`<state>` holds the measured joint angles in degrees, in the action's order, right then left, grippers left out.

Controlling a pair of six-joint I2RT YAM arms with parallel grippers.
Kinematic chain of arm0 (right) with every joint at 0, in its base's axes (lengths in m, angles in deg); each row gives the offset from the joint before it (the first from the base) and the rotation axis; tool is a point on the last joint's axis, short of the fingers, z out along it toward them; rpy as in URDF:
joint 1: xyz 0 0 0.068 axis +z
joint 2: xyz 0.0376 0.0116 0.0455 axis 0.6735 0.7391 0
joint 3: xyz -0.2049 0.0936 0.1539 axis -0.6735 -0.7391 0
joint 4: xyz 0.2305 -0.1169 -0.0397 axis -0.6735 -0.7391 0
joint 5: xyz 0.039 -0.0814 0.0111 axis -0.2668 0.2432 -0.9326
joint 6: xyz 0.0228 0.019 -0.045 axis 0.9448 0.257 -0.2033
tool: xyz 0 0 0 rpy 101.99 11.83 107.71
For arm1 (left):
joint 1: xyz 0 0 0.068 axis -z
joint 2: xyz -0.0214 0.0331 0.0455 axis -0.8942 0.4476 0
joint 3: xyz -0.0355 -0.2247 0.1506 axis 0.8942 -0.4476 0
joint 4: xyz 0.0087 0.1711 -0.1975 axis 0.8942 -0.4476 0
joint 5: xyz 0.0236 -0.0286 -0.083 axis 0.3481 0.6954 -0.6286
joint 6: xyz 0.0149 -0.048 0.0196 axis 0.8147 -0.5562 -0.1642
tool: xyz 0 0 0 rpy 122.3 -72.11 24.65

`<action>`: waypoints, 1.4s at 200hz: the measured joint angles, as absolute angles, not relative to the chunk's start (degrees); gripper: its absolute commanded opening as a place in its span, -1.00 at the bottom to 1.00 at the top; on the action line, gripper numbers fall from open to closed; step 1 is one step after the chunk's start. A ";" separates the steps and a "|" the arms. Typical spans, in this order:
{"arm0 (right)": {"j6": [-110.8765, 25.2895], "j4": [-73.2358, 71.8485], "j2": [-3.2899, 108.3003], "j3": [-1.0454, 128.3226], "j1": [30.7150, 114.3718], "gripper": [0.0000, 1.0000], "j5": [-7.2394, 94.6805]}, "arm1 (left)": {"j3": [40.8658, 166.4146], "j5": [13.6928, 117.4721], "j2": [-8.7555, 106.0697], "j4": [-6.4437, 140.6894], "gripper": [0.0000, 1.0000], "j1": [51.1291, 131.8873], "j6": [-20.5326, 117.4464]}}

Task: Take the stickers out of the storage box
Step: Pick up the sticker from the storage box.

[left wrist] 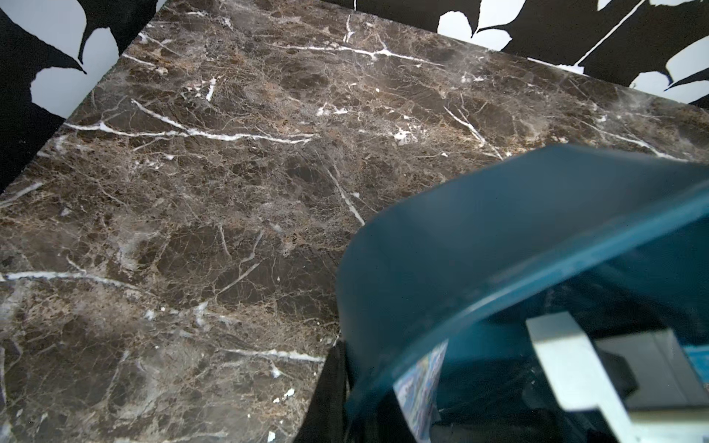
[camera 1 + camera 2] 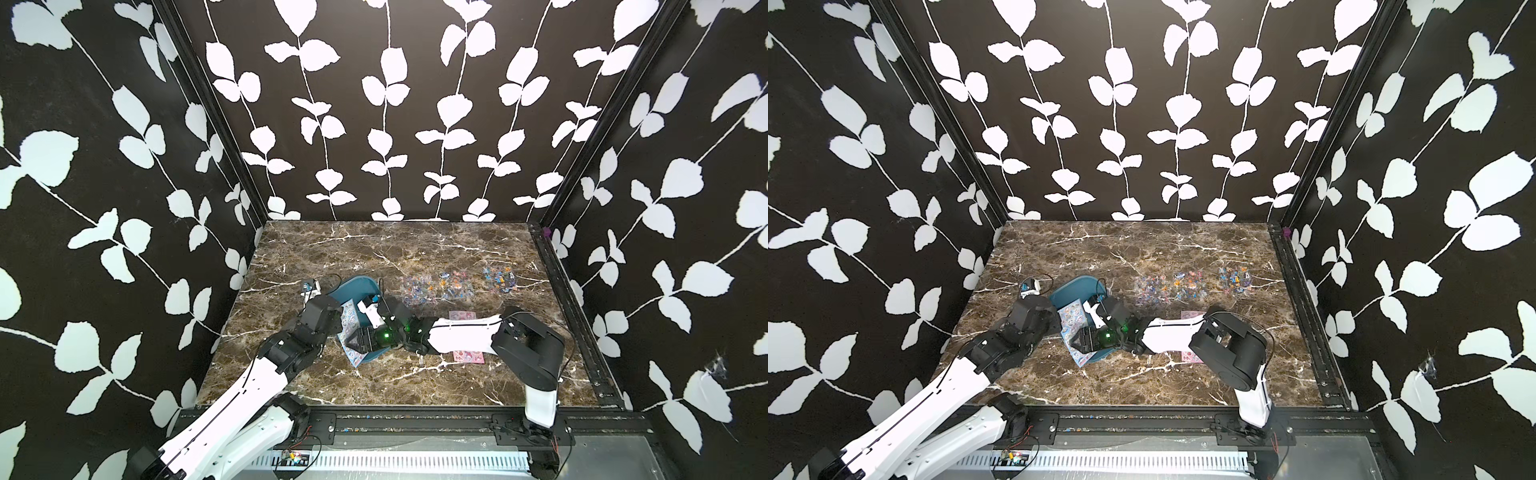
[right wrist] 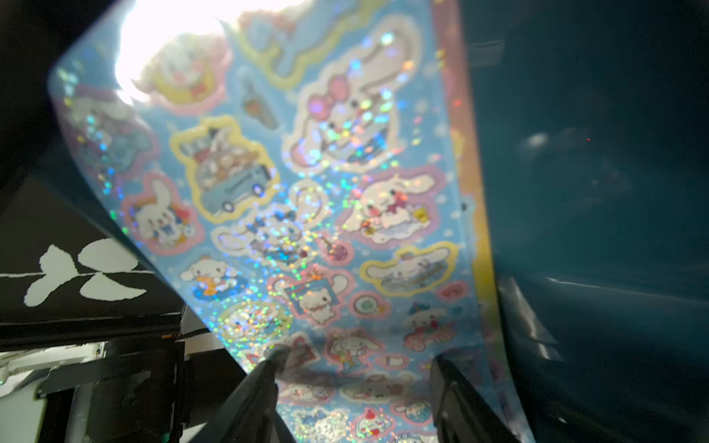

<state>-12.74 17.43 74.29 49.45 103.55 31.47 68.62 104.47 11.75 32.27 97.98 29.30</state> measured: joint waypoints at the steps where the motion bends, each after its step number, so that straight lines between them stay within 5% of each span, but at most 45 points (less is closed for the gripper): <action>1: -12.76 17.45 74.29 49.45 103.60 0.30 31.45 | 68.67 104.47 11.77 32.22 -1.00 97.98 29.27; 207: -22.27 7.48 70.99 50.85 113.19 0.31 52.41 | 68.86 104.86 12.03 31.78 -1.00 98.02 28.95; 280: -22.64 6.87 70.55 51.86 118.09 0.05 64.17 | 69.10 104.84 12.52 31.78 -1.00 98.02 28.77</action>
